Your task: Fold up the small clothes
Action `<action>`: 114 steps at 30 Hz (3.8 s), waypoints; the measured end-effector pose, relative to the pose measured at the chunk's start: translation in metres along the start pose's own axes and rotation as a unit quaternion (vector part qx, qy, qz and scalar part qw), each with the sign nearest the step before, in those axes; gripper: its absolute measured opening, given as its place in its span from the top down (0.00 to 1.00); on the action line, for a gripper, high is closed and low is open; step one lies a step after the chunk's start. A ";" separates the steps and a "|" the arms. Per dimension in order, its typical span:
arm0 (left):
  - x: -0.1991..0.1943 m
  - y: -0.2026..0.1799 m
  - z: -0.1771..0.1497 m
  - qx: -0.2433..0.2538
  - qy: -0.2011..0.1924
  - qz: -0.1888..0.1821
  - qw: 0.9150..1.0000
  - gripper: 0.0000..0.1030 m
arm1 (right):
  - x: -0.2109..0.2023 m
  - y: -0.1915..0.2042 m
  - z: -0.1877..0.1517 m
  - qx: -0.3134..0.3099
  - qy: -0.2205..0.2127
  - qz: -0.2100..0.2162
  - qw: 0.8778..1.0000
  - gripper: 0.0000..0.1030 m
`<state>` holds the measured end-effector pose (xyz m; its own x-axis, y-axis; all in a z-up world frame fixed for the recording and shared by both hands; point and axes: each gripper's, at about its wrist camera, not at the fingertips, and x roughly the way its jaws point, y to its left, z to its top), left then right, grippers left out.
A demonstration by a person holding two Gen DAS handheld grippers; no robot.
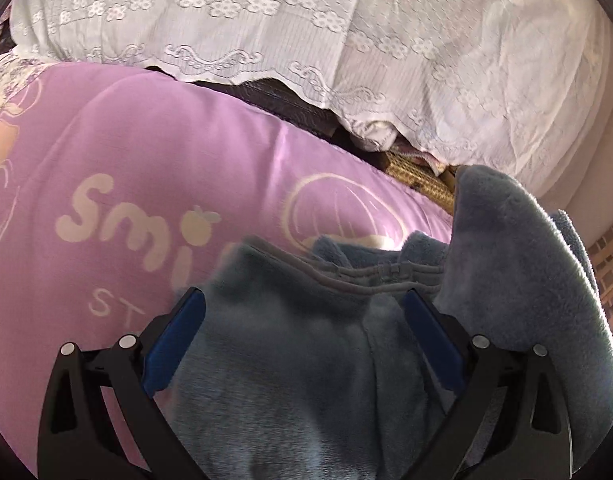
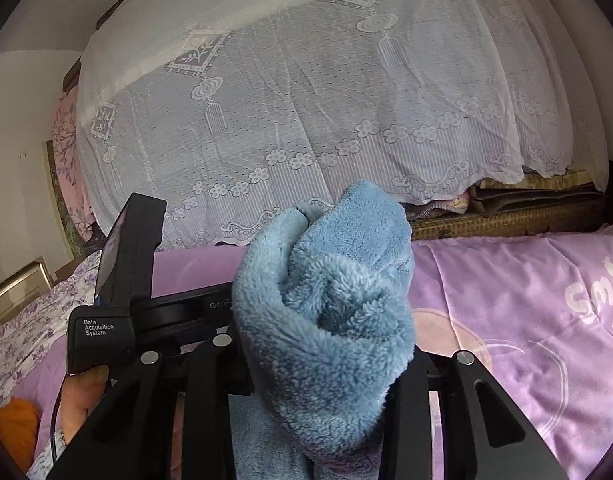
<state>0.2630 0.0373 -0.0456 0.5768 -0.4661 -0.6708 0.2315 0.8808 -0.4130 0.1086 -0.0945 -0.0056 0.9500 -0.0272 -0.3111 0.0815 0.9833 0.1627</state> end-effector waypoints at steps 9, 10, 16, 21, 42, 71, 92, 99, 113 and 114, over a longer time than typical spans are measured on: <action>-0.010 0.063 0.003 -0.017 -0.005 0.059 0.998 0.07 | 0.029 0.064 -0.019 -0.049 0.017 0.011 0.999 0.65; -0.007 0.073 0.003 -0.033 0.001 0.050 0.998 0.07 | 0.034 0.072 -0.024 -0.063 0.023 0.007 0.998 0.65; 0.016 0.092 0.000 -0.037 0.040 0.062 0.997 0.06 | 0.056 0.092 -0.051 -0.110 0.061 -0.009 0.992 0.65; 0.009 0.105 0.005 -0.035 0.017 0.160 0.986 0.06 | 0.067 0.109 -0.068 -0.158 0.086 -0.012 0.984 0.62; 0.012 0.060 0.001 0.079 0.034 0.129 0.988 0.04 | 0.013 0.126 -0.103 -0.300 0.088 0.076 0.947 0.31; -0.009 0.041 -0.021 0.143 -0.060 0.216 0.964 0.04 | 0.108 -0.024 -0.044 0.047 0.172 0.055 0.982 0.93; -0.038 0.032 -0.102 0.101 -0.069 0.231 0.965 0.04 | 0.018 -0.035 -0.090 0.018 0.191 0.068 0.979 0.88; -0.041 0.045 -0.094 0.027 -0.062 0.200 0.978 0.04 | 0.021 -0.031 -0.048 0.024 0.178 0.080 0.981 0.84; -0.029 0.045 -0.088 0.010 -0.039 0.189 0.981 0.04 | 0.146 -0.057 -0.027 0.117 0.268 0.111 0.950 1.00; -0.033 0.044 -0.086 0.007 -0.045 0.189 0.981 0.04 | 0.141 -0.049 -0.021 0.094 0.255 0.097 0.957 1.00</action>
<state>0.1870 0.0844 -0.0953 0.6896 -0.0983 -0.7175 -0.0014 0.9906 -0.1370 0.2319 -0.1426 -0.0765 0.6853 0.2904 -0.6678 0.0175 0.9102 0.4138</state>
